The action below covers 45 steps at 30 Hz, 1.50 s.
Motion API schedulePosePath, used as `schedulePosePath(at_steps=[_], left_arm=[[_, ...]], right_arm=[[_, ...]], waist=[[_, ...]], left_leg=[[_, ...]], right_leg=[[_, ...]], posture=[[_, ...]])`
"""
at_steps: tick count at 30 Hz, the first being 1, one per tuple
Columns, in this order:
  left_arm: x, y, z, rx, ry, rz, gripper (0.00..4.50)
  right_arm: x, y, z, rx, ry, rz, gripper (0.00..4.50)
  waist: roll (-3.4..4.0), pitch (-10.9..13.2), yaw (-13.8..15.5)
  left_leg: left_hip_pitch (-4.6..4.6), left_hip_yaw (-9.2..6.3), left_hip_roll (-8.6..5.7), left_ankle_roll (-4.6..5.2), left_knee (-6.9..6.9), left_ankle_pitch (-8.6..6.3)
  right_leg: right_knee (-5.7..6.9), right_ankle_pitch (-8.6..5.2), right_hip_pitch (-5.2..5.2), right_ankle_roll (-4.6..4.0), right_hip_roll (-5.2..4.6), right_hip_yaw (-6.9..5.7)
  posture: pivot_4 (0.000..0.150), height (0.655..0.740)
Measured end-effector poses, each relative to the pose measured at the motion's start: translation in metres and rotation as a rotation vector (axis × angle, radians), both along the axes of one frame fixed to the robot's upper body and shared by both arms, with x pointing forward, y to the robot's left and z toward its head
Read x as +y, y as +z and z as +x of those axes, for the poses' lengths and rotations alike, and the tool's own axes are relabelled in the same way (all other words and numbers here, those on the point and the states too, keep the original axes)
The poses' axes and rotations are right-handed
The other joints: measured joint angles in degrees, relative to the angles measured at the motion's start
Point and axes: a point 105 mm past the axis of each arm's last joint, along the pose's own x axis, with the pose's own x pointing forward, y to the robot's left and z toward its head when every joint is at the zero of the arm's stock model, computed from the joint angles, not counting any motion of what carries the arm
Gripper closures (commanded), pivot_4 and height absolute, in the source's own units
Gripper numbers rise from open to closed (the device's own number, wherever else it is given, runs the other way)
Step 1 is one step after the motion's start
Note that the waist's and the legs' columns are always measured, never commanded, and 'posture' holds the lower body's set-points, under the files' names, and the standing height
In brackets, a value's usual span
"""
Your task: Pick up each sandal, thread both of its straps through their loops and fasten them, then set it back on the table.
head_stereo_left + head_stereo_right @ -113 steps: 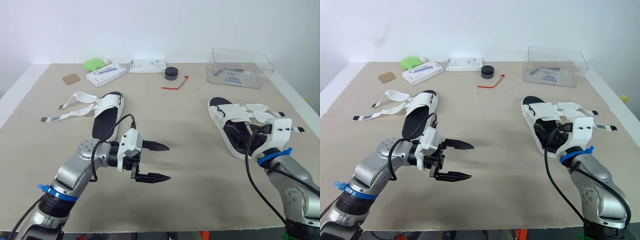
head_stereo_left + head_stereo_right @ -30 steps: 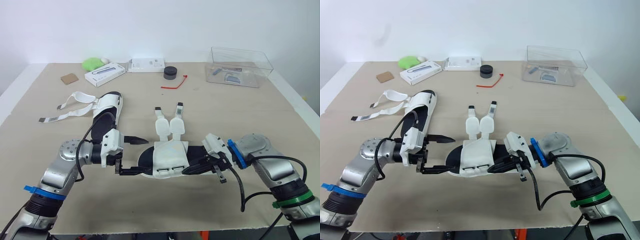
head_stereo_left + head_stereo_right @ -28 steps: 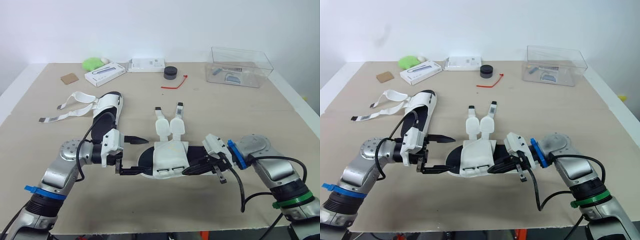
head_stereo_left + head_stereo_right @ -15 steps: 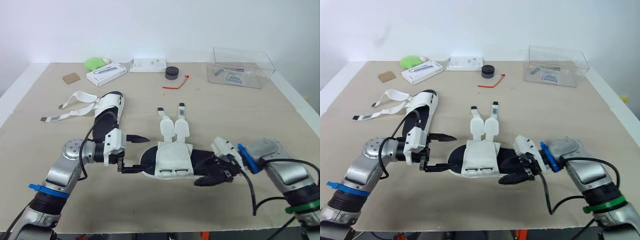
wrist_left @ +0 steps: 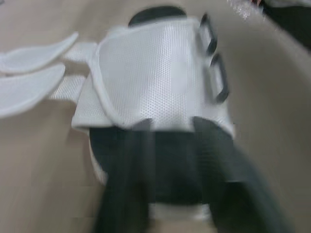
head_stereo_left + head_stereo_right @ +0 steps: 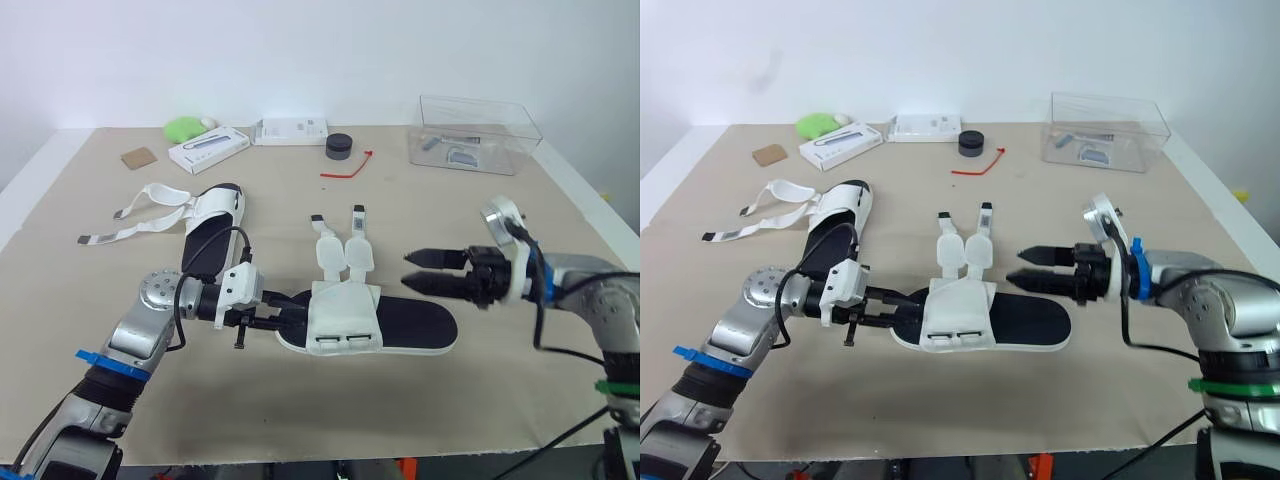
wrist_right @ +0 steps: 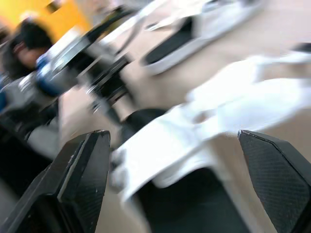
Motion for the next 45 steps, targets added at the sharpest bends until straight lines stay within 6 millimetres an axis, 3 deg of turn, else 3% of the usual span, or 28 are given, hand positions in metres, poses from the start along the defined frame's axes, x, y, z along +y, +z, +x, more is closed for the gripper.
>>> schedulePosePath(at_steps=[3, 13, 18, 24, 28, 34, 37, 44, 45], left_arm=[[-0.003, 0.001, 0.004, -0.029, -0.028, 0.019, 4.42], [-0.003, 0.0, 0.006, -0.041, -0.048, 0.04, 4.42], [-0.002, 0.0, 0.006, -0.05, -0.047, 0.041, 4.42], [-0.003, 0.0, 0.005, -0.057, -0.048, 0.042, 4.42], [-0.002, -0.001, 0.004, -0.059, -0.045, 0.043, 4.42], [-0.002, -0.002, 0.002, -0.064, -0.031, 0.034, 4.42], [-0.003, -0.001, 0.001, -0.071, -0.029, 0.032, 4.5], [-0.003, -0.003, 0.001, -0.069, -0.019, 0.03, 4.5], [-0.003, -0.003, 0.001, -0.069, -0.019, 0.03, 4.5]], right_arm=[[0.004, -0.01, 0.022, 0.134, -0.108, 0.035, 0.0], [0.012, -0.033, 0.038, 0.385, -0.162, 0.067, 0.0], [0.022, -0.043, 0.056, 0.423, -0.191, 0.075, 0.0], [0.046, -0.026, 0.087, 0.415, -0.203, 0.16, 0.0], [0.058, -0.031, 0.096, 0.432, -0.214, 0.166, 0.0], [0.057, -0.035, 0.106, 0.415, -0.257, 0.141, 0.0], [0.059, -0.038, 0.108, 0.401, -0.26, 0.135, 0.87], [0.063, -0.027, 0.109, 0.334, -0.194, 0.146, 4.36], [0.064, -0.025, 0.108, 0.327, -0.184, 0.148, 4.44]], waist=[[0.01, 0.0, 0.0], [0.02, 0.0, 0.0], [0.02, 0.0, -0.2], [0.03, 0.0, -0.6], [0.03, 0.0, -0.6], [0.03, 0.0, -0.6], [0.03, 0.0, -0.7], [0.03, 0.0, -0.7], [0.03, 0.0, -0.7]], left_leg=[[-0.13, 0.13, 0.03, 0.0, -0.05, 0.0], [-0.88, 0.2, -0.01, 0.05, 0.0, -0.03], [-0.83, 0.34, 0.05, 0.07, 0.05, -0.02], [-0.83, 0.62, 0.22, 0.17, 0.04, 0.07], [-0.86, 0.73, 0.24, 0.18, 0.03, 0.07], [-0.86, 0.85, 0.24, 0.17, 0.02, 0.07], [-0.85, 0.89, 0.24, 0.18, 0.02, 0.07], [-0.84, 0.91, 0.25, 0.17, 0.02, 0.07], [-0.84, 0.9, 0.25, 0.17, 0.02, 0.07]], right_leg=[[0.0, 0.01, -0.15, -0.05, 0.04, 0.04], [-0.01, 0.36, -0.88, -0.2, -0.04, 0.27], [-0.02, 0.4, -0.89, -0.11, 0.06, 0.37], [-0.02, 0.64, -0.94, -0.33, 0.23, 0.43], [-0.02, 0.65, -1.0, -0.35, 0.24, 0.5], [-0.03, 0.68, -1.02, -0.32, 0.22, 0.61], [-0.04, 0.7, -1.02, -0.31, 0.24, 0.65], [-0.03, 0.72, -1.04, -0.31, 0.25, 0.69], [-0.03, 0.72, -1.04, -0.31, 0.25, 0.69]], posture=[[0.15, 0.74], [0.15, 0.74], [0.15, 0.74], [0.15, 0.74], [0.15, 0.74], [0.15, 0.74], [0.15, 0.74], [0.15, 0.74], [0.15, 0.74]])
